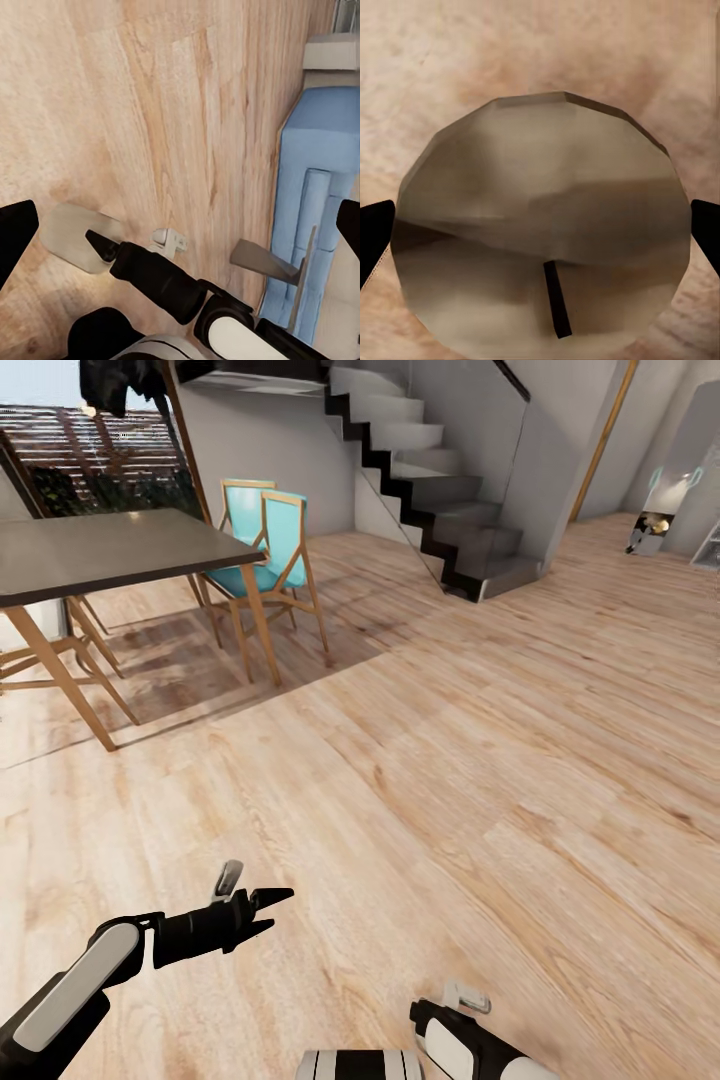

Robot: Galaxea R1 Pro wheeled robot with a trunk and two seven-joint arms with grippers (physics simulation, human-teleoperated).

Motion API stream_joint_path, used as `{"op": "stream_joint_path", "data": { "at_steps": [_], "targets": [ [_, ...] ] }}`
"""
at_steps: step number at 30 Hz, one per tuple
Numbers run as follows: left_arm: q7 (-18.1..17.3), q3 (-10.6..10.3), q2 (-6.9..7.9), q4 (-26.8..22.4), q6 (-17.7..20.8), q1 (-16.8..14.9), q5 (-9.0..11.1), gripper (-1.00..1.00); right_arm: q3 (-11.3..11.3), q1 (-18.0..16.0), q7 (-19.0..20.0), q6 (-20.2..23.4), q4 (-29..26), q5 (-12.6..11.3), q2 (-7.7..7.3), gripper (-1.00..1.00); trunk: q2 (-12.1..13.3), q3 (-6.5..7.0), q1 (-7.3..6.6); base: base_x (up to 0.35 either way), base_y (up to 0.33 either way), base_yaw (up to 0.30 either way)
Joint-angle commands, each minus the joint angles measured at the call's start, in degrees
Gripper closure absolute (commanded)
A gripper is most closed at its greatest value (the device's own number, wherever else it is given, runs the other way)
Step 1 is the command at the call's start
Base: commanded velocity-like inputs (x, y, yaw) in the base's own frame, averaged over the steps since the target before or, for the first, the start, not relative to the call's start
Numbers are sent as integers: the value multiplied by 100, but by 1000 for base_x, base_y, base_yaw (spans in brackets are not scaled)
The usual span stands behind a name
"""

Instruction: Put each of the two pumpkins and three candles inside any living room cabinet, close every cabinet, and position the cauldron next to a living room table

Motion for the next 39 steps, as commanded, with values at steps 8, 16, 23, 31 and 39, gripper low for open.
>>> {"op": "stream_joint_path", "data": {
  "at_steps": [8, 16, 23, 31, 39],
  "targets": [
    [-11, -5, 4, 0, 7, -4, -5, -100, 37, -3, -46, 22, -9, -32, -3, 100, 9, 174, -21, 0, 0, 0],
    [-8, -5, 4, 52, 7, -4, -5, -100, 35, -3, -46, 26, -9, -40, 2, 100, 20, 351, -42, 0, 0, 0],
    [1, 12, 4, 163, 1, -4, -8, -100, 24, -3, -55, 26, -24, -50, -2, 100, 29, 506, -60, 0, 0, 0],
    [71, 100, 4, 350, -2, -4, -37, -100, 24, -3, -55, 26, -35, -44, 5, 100, 40, 683, -81, 0, 0, 0],
    [639, 289, 78, 386, -2, -4, -45, -100, 24, -3, -47, 75, -84, -58, 13, 100, 51, 860, -101, 0, 0, 0]
  ]
}}
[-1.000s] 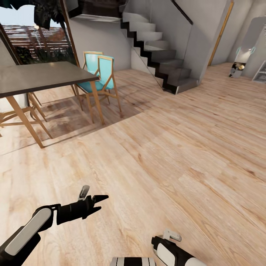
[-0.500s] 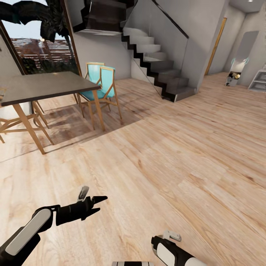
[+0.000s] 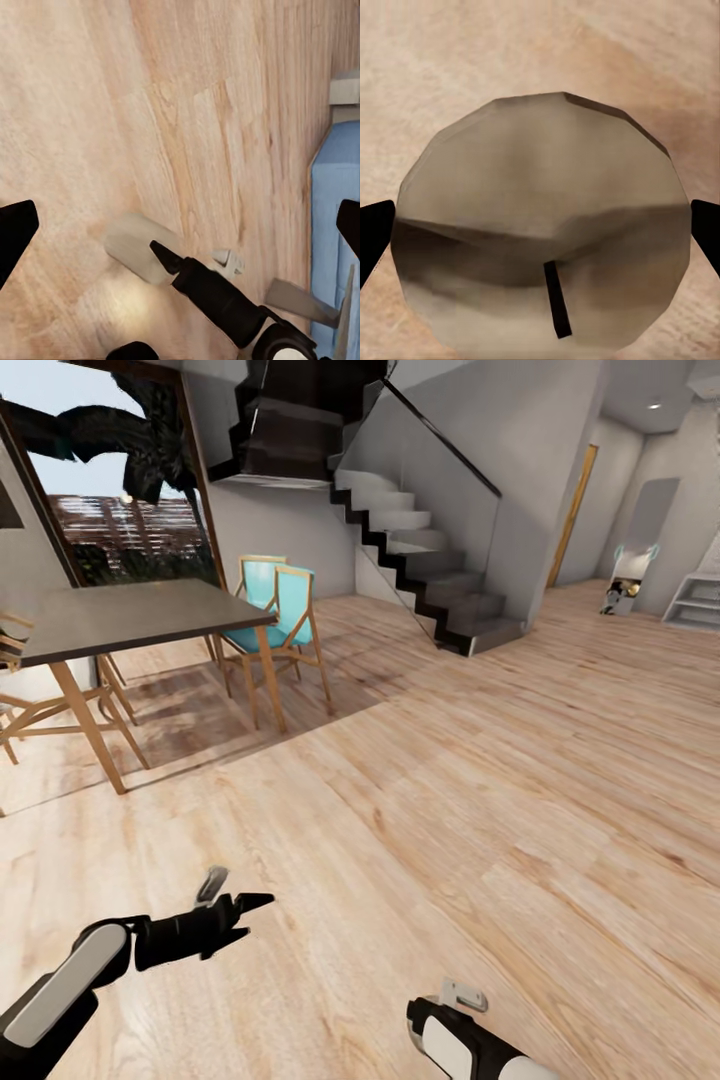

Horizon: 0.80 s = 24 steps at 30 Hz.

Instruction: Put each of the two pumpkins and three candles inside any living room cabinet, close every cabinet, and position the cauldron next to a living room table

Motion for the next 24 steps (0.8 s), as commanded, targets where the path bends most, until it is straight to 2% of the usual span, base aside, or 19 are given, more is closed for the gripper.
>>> {"op": "stream_joint_path", "data": {
  "at_steps": [1, 5, 8, 9, 10, 12, 14, 15, 18, 22, 24],
  "targets": [
    [166, 42, 7, -4, 5, -3, 65, -100, 37, -3, -44, 45, -25, -23, -3, 100, 0, 18, -3, 0, 0, 0],
    [392, 199, 18, -4, 5, -3, 50, -100, 26, -3, -63, 169, -266, -23, -2, 100, 5, 105, -14, 0, 0, 0],
    [446, 306, 52, 34, 5, -2, 29, -100, -36, -3, -99, 577, -558, -25, -6, 100, 9, 163, -21, 0, 0, 4],
    [469, 335, 69, 72, 5, 1, 25, -100, -131, -3, -104, 821, -657, -32, -12, 100, 10, 182, -24, 0, 0, 33],
    [561, 364, 108, 136, 5, 3, 23, -100, -375, -3, -109, 1257, -845, -43, -47, 100, 12, 200, -27, 0, 0, 65],
    [768, 388, 172, 178, 5, 5, 21, -100, -756, -3, -130, 1835, -1236, -33, -167, 100, 14, 236, -32, 0, 0, 103],
    [1005, 399, 209, 195, 5, 5, 21, -100, -1047, -3, -308, 2224, -1644, -22, -317, 100, 17, 272, -37, 0, 0, 139],
    [1179, 421, 224, 201, 5, 5, 21, -100, -1160, -3, -520, 2361, -1844, -18, -386, 100, 18, 289, -40, 0, 0, 156],
    [1540, 533, 224, 206, 2, 5, 15, -100, -1248, -11, -816, 2475, -2017, -18, -440, 100, 22, 336, -47, 0, 0, 162],
    [2072, 656, 222, 202, -31, 6, 12, -100, -1271, -68, -920, 2525, -2073, 2, -455, 100, 28, 397, -58, 0, 0, 167],
    [2223, 694, 222, 205, -46, 6, 12, -100, -1271, -91, -930, 2532, -2081, 13, -451, 100, 30, 427, -63, 0, 0, 170]
  ]
}}
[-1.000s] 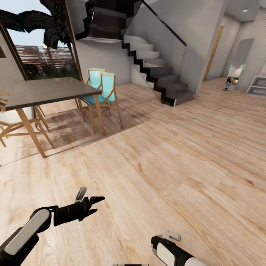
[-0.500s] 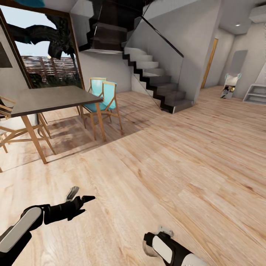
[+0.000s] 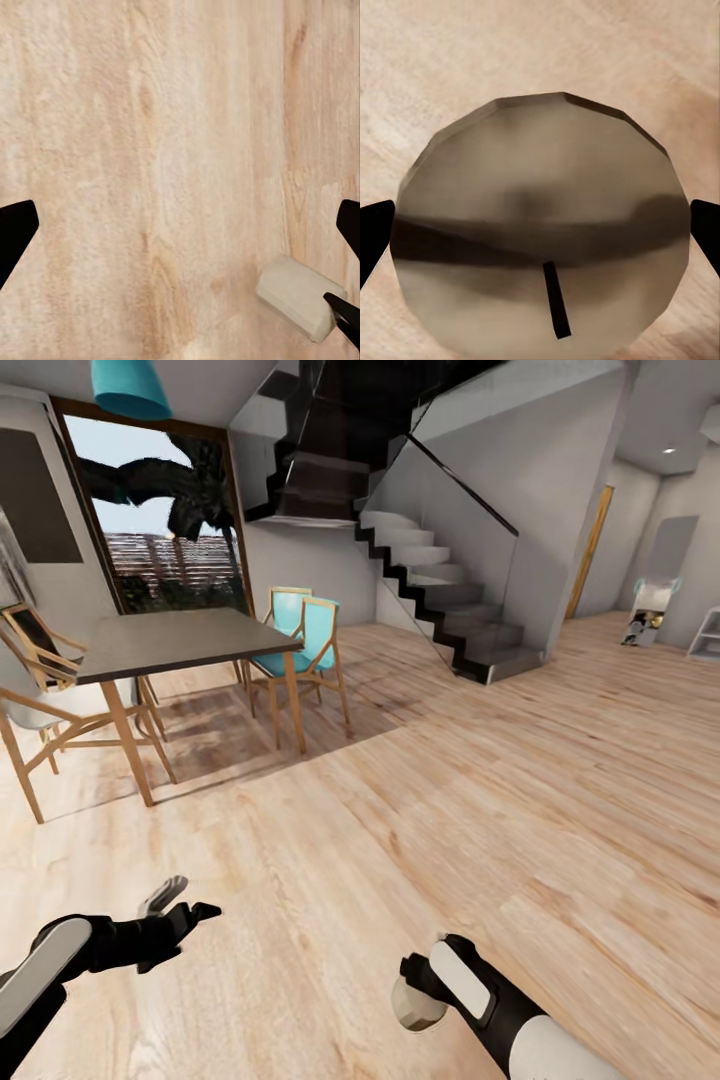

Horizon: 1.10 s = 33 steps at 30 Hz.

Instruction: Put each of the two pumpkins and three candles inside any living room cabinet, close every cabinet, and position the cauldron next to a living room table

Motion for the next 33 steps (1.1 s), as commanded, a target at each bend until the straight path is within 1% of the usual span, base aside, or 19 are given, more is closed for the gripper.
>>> {"op": "stream_joint_path", "data": {
  "at_steps": [1, 4, 9, 33],
  "targets": [
    [97, 0, 4, -4, -12, -5, 60, -100, 25, -10, -47, 14, -11, -40, -4, 100, -1, 10, -4, 0, 0, 171],
    [178, 13, -17, -4, -30, -5, 55, -100, 25, -19, -31, 31, -14, -36, -10, 100, 3, 54, -11, 0, 0, 171],
    [212, 16, -17, -10, -40, -5, 52, -100, 23, -21, -24, 35, -14, -35, -13, 100, 10, 128, -24, -48, 0, 171],
    [212, 17, -38, -32, -42, -5, 51, -100, 40, -21, -7, 43, -14, -26, -29, 100, 972, 370, -551, -319, 0, 164]
  ]
}}
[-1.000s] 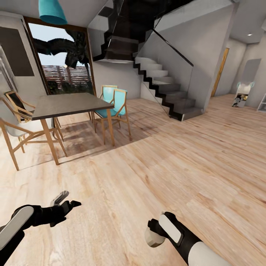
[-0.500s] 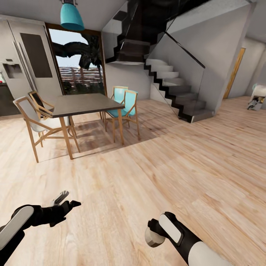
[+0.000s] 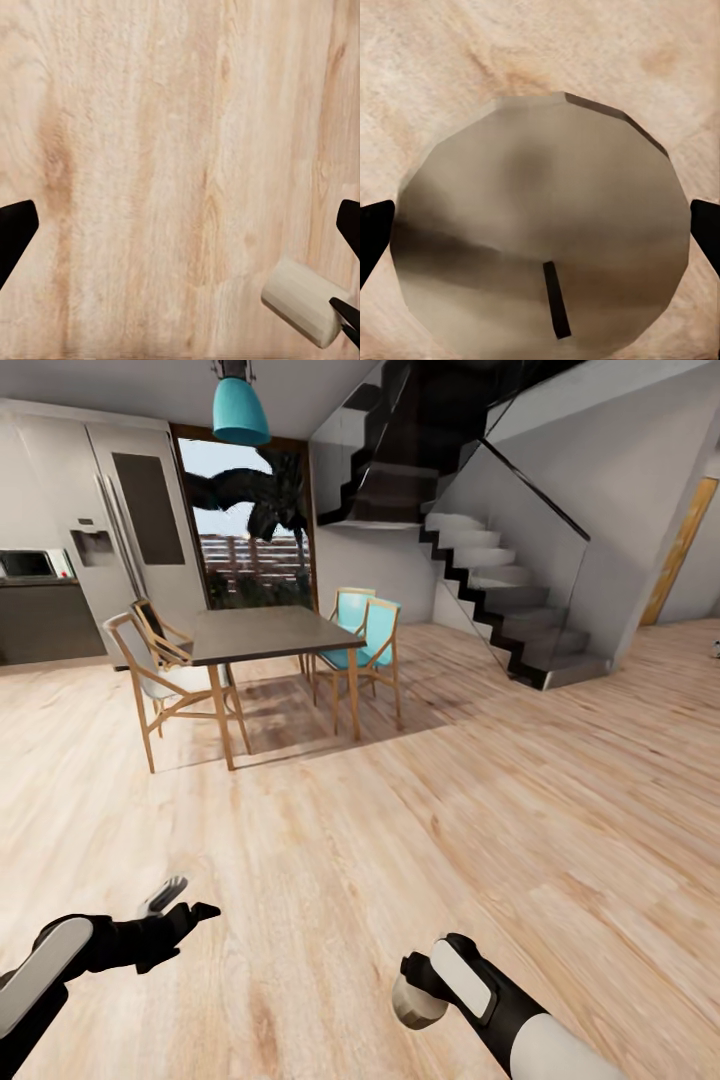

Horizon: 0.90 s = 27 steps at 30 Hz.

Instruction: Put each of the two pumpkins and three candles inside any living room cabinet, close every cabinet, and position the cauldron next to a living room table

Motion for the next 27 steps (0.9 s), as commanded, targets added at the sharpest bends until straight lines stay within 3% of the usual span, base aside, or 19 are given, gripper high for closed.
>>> {"op": "stream_joint_path", "data": {
  "at_steps": [1, 7, 27],
  "targets": [
    [59, -10, -3, 0, -5, -5, 59, -100, 23, -4, -45, 8, -10, -39, -5, 100, 39, 5, -27, -315, 0, 157],
    [62, -9, -18, -5, -5, -5, 59, -100, 30, -4, -41, 6, 2, -39, -6, 100, 279, 64, -159, -291, 0, 156],
    [28, -19, -19, -2, 12, -5, 68, -100, 62, -4, -38, 8, 19, -33, -5, 100, 1081, 257, -598, -99, 0, 118]
  ]
}}
